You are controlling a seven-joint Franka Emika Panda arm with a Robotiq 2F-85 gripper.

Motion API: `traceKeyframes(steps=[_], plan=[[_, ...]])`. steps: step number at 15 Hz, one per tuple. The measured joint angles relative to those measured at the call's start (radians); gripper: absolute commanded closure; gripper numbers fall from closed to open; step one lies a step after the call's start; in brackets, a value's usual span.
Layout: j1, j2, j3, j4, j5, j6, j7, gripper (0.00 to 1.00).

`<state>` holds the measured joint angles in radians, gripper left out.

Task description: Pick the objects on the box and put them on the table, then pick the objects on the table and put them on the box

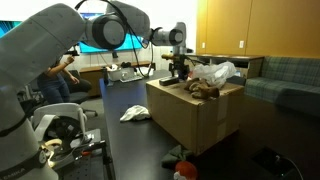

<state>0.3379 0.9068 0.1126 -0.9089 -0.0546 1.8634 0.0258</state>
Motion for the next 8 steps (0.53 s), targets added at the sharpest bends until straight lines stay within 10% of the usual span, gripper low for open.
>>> traceKeyframes(steps=[5, 6, 8], plan=[[-0.001, -0.019, -0.013, -0.054, -0.003, 0.041, 0.004, 0.44], [-0.001, -0.025, -0.016, -0.06, -0.003, 0.044, 0.004, 0.43], [-0.002, -0.039, -0.022, -0.074, -0.003, 0.048, 0.004, 0.12]])
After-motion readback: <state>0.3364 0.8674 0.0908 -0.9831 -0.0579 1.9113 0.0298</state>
